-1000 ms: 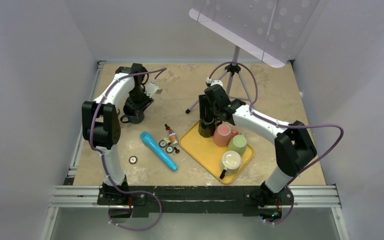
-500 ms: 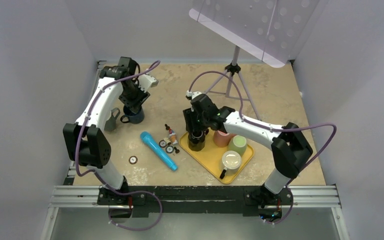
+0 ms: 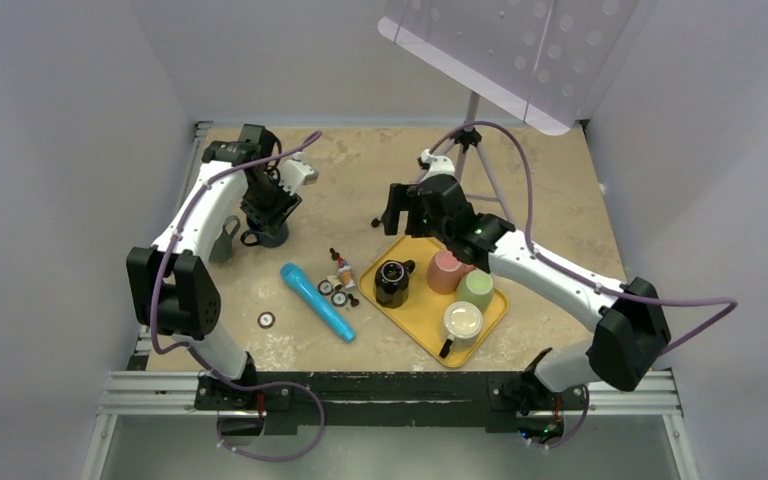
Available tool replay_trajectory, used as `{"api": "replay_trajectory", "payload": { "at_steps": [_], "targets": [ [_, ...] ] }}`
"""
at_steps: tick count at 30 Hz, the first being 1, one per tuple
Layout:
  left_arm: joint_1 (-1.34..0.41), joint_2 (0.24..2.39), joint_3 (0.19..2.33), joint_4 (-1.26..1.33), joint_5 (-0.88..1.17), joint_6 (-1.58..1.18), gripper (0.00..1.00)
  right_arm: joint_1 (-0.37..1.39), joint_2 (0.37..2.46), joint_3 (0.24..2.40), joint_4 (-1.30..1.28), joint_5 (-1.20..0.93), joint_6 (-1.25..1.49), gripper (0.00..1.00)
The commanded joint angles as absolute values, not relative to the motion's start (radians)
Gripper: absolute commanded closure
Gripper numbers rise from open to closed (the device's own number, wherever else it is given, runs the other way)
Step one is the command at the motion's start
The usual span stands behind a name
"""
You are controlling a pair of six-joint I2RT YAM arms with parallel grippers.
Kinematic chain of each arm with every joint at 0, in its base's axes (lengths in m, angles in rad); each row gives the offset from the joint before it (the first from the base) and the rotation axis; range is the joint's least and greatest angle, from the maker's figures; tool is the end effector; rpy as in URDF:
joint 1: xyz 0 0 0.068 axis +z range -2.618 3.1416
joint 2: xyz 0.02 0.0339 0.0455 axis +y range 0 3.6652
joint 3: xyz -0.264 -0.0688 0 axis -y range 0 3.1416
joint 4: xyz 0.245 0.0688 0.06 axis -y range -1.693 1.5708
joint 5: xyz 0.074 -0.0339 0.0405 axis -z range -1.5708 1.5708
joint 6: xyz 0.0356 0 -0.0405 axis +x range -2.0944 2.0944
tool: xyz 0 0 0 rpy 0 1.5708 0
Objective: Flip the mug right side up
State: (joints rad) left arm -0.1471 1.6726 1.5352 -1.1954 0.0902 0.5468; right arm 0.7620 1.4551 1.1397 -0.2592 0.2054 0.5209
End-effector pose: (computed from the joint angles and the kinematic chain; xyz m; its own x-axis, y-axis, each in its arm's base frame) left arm 0.3196 -0.0506 0.2956 -0.7343 0.6323 -0.2469 0.6425 0.7648 0.0478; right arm 0.2455 0.2242 0.2976 -0.6158 0.0858 -0.7832 -0.2831 0.9036 0.3216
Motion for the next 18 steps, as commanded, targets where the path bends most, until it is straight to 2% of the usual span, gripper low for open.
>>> {"api": "replay_trajectory", "payload": {
  "at_steps": [1, 7, 13, 18],
  "targets": [
    [-0.149, 1.614, 1.514, -1.173, 0.126, 0.569, 0.52, 0.75, 1.432, 1.082, -0.179, 0.324, 0.701, 0.14],
    [-0.149, 1.595, 1.494, -1.165, 0.141, 0.565, 0.53, 0.755, 1.488, 1.139, -0.45, 0.373, 0.969, 0.21],
    [-0.149, 1.569, 1.474, -1.153, 0.168, 0.566, 0.53, 0.764, 1.444, 1.078, -0.547, 0.391, 1.178, 0.26],
    [-0.15, 1.562, 1.474, -1.151, 0.174, 0.569, 0.53, 0.796, 1.447, 1.077, -0.539, 0.355, 1.236, 0.24]
  ]
}}
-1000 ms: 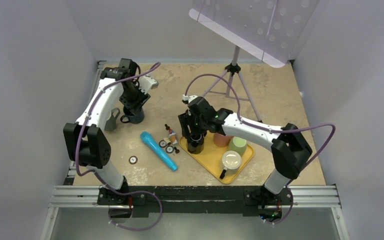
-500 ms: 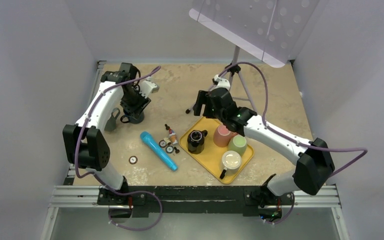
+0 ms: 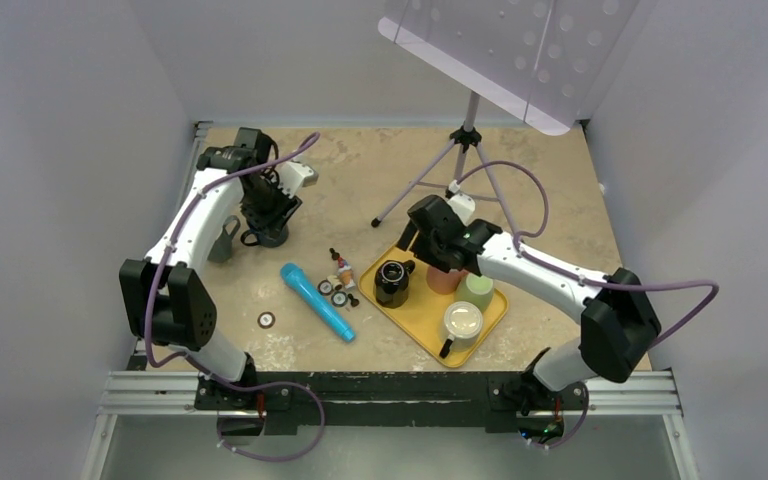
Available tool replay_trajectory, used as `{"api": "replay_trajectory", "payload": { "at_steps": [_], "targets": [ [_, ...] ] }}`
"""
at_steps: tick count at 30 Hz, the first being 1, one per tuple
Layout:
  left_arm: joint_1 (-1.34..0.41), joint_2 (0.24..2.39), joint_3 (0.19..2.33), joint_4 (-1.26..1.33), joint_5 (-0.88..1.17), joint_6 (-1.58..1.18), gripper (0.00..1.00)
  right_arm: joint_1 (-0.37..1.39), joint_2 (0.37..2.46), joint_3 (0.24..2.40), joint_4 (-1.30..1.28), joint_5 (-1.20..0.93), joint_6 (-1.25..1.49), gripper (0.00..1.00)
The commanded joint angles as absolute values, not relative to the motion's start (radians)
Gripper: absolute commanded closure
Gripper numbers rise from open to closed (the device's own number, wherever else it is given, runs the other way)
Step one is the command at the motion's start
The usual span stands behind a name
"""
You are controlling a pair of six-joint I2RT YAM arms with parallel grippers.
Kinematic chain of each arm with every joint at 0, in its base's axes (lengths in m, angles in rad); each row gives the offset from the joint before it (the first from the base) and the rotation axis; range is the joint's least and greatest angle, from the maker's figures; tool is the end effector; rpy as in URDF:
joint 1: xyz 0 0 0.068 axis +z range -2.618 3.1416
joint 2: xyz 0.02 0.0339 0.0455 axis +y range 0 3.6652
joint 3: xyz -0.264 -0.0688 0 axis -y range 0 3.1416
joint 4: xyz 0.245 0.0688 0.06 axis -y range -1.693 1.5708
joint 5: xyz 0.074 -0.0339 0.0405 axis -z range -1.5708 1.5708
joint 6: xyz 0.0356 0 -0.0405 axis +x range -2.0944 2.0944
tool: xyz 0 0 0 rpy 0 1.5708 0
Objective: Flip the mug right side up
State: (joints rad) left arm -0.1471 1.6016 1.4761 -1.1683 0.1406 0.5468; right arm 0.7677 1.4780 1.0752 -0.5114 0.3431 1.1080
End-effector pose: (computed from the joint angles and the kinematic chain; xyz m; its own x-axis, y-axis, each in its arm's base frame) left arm 0.3045 -0.0502 0.3012 -0.7176 0.6268 -0.3037 0.6511 0.7585 0.0271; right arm 0.2314 0.2067 0.2504 -0.7074 0.4883 -0.5110 0.2839 0.8584 0.4273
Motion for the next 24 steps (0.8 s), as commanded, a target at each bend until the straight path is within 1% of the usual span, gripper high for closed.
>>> {"api": "replay_trajectory", "payload": {
  "at_steps": [1, 7, 11, 18, 21, 23, 24],
  "targets": [
    [-0.15, 1.56, 1.472, -1.15, 0.175, 0.569, 0.53, 0.799, 1.455, 1.074, -0.538, 0.339, 1.25, 0.24],
    [-0.15, 1.55, 1.452, -1.134, 0.196, 0.571, 0.53, 0.811, 1.523, 1.042, -0.481, 0.279, 1.291, 0.24],
    [-0.15, 1.551, 1.441, -1.129, 0.204, 0.571, 0.53, 0.811, 1.586, 1.079, -0.479, 0.286, 1.265, 0.25],
    [-0.15, 1.529, 1.426, -1.125, 0.206, 0.575, 0.53, 0.81, 1.738, 1.181, -0.463, 0.267, 1.173, 0.29],
    [-0.15, 1.51, 1.421, -1.124, 0.209, 0.577, 0.53, 0.81, 1.77, 1.182, -0.449, 0.257, 1.145, 0.38],
    [-0.149, 1.501, 1.418, -1.125, 0.208, 0.58, 0.53, 0.81, 1.772, 1.17, -0.431, 0.25, 1.127, 0.46],
    [-0.149, 1.498, 1.417, -1.126, 0.207, 0.58, 0.53, 0.81, 1.772, 1.162, -0.425, 0.249, 1.119, 0.51]
  ]
}}
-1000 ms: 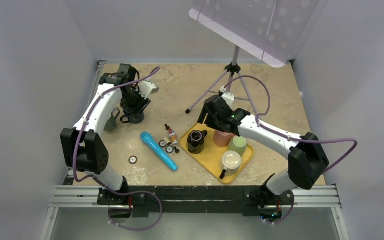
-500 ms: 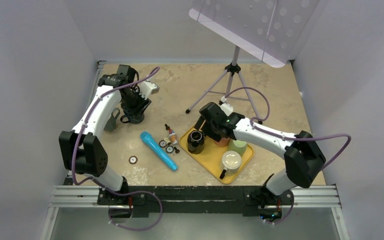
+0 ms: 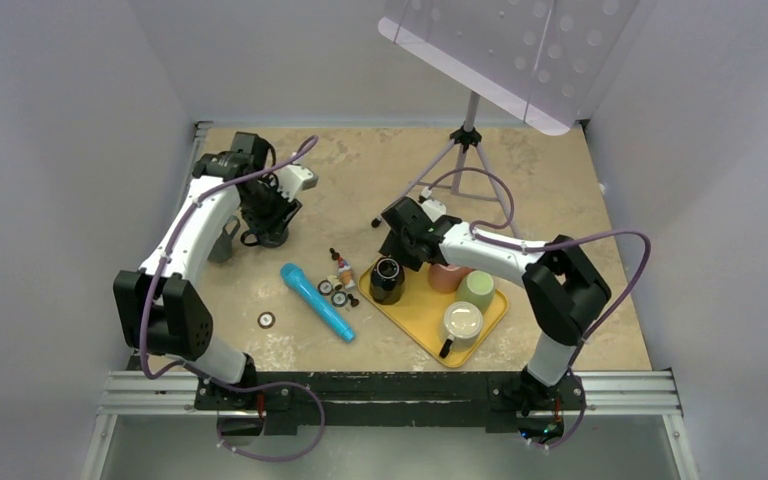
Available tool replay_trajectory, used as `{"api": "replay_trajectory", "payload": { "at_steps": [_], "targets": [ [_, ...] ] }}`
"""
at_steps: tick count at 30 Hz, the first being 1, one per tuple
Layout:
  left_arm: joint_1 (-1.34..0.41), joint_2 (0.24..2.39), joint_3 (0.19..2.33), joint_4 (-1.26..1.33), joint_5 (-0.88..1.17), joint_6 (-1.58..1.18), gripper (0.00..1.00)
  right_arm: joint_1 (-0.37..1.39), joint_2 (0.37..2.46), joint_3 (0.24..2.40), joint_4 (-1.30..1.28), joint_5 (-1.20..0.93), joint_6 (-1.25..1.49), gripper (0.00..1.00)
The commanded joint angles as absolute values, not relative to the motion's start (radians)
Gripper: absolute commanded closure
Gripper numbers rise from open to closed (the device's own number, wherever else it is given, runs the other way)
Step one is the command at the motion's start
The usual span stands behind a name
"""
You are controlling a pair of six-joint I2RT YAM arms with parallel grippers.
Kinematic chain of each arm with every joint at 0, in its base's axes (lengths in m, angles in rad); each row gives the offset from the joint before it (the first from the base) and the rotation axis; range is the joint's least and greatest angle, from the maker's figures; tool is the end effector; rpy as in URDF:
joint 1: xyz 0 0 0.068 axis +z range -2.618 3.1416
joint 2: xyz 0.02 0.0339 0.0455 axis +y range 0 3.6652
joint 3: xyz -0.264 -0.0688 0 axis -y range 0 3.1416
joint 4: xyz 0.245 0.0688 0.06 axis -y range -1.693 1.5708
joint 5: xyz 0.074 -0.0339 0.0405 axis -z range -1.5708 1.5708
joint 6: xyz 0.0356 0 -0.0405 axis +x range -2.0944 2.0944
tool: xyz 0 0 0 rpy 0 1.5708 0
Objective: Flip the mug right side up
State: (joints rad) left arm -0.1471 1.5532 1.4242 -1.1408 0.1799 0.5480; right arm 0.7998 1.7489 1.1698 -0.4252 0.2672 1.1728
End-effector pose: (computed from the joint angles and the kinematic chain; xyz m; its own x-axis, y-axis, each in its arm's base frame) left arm 0.2942 -0.0500 0.3013 -0.7039 0.6225 -0.3421 0.6601 0.7512 0.0086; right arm 0.2596 0.2537 0.1980 -0.7746 0.4787 -0.4134 0.3122 0.8578 0.4084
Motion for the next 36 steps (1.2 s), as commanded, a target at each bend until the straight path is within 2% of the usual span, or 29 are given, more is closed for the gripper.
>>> {"api": "replay_trajectory", "payload": {
  "at_steps": [1, 3, 5, 11, 17, 21, 30, 33, 36],
  "targets": [
    [-0.15, 1.495, 1.416, -1.129, 0.208, 0.58, 0.53, 0.81, 1.77, 1.155, -0.417, 0.252, 1.106, 0.57],
    [-0.149, 1.487, 1.415, -1.132, 0.214, 0.578, 0.53, 0.81, 1.771, 1.145, -0.402, 0.251, 1.077, 0.71],
    [-0.15, 1.478, 1.413, -1.139, 0.227, 0.573, 0.53, 0.81, 1.773, 1.137, -0.392, 0.243, 1.05, 1.0],
    [-0.152, 1.428, 1.42, -1.2, 0.353, 0.565, 0.53, 0.84, 1.721, 1.136, -0.336, 0.256, 0.865, 1.0],
    [-0.156, 1.372, 1.468, -1.308, 0.686, 0.589, 0.52, 0.873, 1.561, 1.072, -0.176, 0.216, 0.704, 1.0],
    [-0.158, 1.331, 1.482, -1.307, 0.856, 0.552, 0.48, 0.873, 1.464, 1.008, -0.073, 0.201, 0.659, 1.0],
    [-0.193, 1.33, 1.446, -1.22, 0.995, 0.458, 0.44, 0.874, 1.308, 0.991, 0.055, 0.067, 0.57, 1.0],
    [-0.193, 1.336, 1.466, -1.251, 1.061, 0.466, 0.41, 0.876, 1.202, 0.979, 0.114, 0.009, 0.555, 1.0],
    [-0.193, 1.334, 1.497, -1.259, 1.142, 0.431, 0.31, 0.877, 1.093, 0.977, 0.157, 0.005, 0.56, 1.0]
  ]
}}
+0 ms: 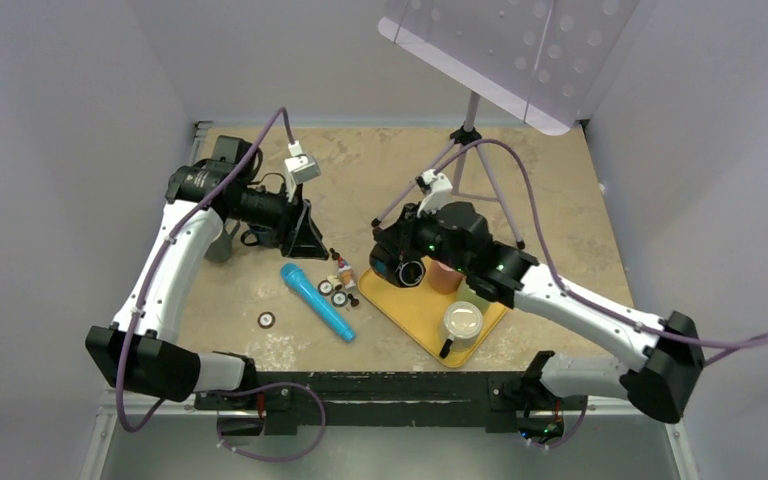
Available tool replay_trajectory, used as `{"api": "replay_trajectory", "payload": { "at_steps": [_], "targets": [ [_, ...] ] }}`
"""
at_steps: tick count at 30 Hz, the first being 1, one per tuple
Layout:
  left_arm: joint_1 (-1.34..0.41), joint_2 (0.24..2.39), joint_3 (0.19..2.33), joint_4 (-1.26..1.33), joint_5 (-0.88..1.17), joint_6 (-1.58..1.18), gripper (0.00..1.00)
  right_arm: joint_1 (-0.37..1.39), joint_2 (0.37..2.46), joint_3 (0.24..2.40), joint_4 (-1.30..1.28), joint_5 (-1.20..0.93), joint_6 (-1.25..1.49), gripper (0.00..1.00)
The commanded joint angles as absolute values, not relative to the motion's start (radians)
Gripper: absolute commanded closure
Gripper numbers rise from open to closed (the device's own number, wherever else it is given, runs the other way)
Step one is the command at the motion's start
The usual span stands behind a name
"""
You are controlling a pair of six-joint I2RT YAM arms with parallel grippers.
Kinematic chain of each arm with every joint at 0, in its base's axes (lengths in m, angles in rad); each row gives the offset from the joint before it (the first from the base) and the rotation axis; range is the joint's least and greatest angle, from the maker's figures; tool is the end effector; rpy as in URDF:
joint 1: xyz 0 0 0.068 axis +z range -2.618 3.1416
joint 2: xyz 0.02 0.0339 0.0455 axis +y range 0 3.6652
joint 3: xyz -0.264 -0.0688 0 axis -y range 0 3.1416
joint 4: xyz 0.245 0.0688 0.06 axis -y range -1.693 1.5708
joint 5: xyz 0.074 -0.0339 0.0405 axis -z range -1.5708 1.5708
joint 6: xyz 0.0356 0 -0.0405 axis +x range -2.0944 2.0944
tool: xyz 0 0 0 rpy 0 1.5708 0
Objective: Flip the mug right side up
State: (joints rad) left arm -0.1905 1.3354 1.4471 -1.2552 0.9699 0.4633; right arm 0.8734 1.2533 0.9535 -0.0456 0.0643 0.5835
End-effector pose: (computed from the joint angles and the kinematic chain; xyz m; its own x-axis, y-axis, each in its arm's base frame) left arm 0.2244 -0.0732 0.3715 -0.6016 0.3733 -0.7062 0.7954 0.3617 -0.4863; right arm 0.1896 0.2227 0.3122 -0.5815 0.1621 -0.7972 -0.4862 0.7165 0.5003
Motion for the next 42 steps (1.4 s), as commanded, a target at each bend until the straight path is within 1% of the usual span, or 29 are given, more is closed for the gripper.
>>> {"api": "replay_trajectory", "payload": {
  "at_steps": [1, 2, 4, 8, 10, 12, 15, 19, 21, 26, 28, 34, 36, 37, 38, 40, 42],
  "targets": [
    [-0.197, 1.332, 1.502, -1.251, 1.182, 0.404, 0.28, 0.877, 1.068, 0.98, 0.169, 0.008, 0.563, 1.0],
    [-0.203, 1.328, 1.506, -1.233, 1.217, 0.366, 0.24, 0.877, 1.048, 0.983, 0.179, 0.006, 0.567, 1.0],
    [-0.225, 1.315, 1.512, -1.175, 1.244, 0.281, 0.2, 0.877, 1.021, 0.998, 0.201, 0.004, 0.572, 1.0],
    [-0.269, 1.265, 1.486, -0.968, 1.213, 0.106, 0.19, 0.877, 0.991, 1.022, 0.258, -0.053, 0.587, 1.0],
    [-0.28, 1.241, 1.462, -0.835, 1.219, 0.016, 0.19, 0.877, 0.985, 1.032, 0.281, -0.072, 0.598, 1.0],
    [-0.302, 1.23, 1.445, -0.76, 1.24, -0.076, 0.19, 0.879, 0.98, 1.032, 0.323, -0.095, 0.609, 1.0],
    [-0.348, 1.239, 1.446, -0.768, 1.216, -0.088, 0.21, 0.879, 0.977, 1.039, 0.361, -0.11, 0.622, 1.0],
    [-0.356, 1.27, 1.47, -0.839, 1.12, -0.018, 0.22, 0.879, 0.978, 1.054, 0.383, -0.12, 0.623, 1.0],
    [-0.356, 1.286, 1.486, -0.856, 1.103, -0.005, 0.22, 0.879, 0.981, 1.06, 0.383, -0.12, 0.623, 1.0],
    [-0.364, 1.296, 1.478, -0.794, 1.228, -0.086, 0.24, 0.879, 0.993, 1.063, 0.404, -0.131, 0.625, 1.0],
    [-0.376, 1.288, 1.464, -0.756, 1.267, -0.121, 0.26, 0.879, 0.994, 1.061, 0.418, -0.135, 0.626, 1.0],
    [-0.388, 1.254, 1.428, -0.593, 1.351, -0.276, 0.47, 0.879, 1.012, 1.039, 0.477, -0.142, 0.625, 1.0],
    [-0.404, 1.241, 1.414, -0.53, 1.367, -0.329, 0.56, 0.879, 1.029, 1.027, 0.497, -0.141, 0.626, 1.0],
    [-0.412, 1.238, 1.408, -0.513, 1.375, -0.355, 0.63, 0.879, 1.038, 1.022, 0.511, -0.14, 0.628, 1.0],
    [-0.418, 1.235, 1.401, -0.5, 1.377, -0.375, 0.72, 0.879, 1.044, 1.018, 0.526, -0.141, 0.628, 1.0],
    [-0.423, 1.23, 1.394, -0.488, 1.377, -0.407, 0.99, 0.879, 1.06, 1.019, 0.533, -0.145, 0.623, 1.0],
    [-0.419, 1.219, 1.407, -0.542, 1.342, -0.379, 1.0, 0.879, 1.078, 1.034, 0.508, -0.131, 0.613, 1.0]
  ]
}}
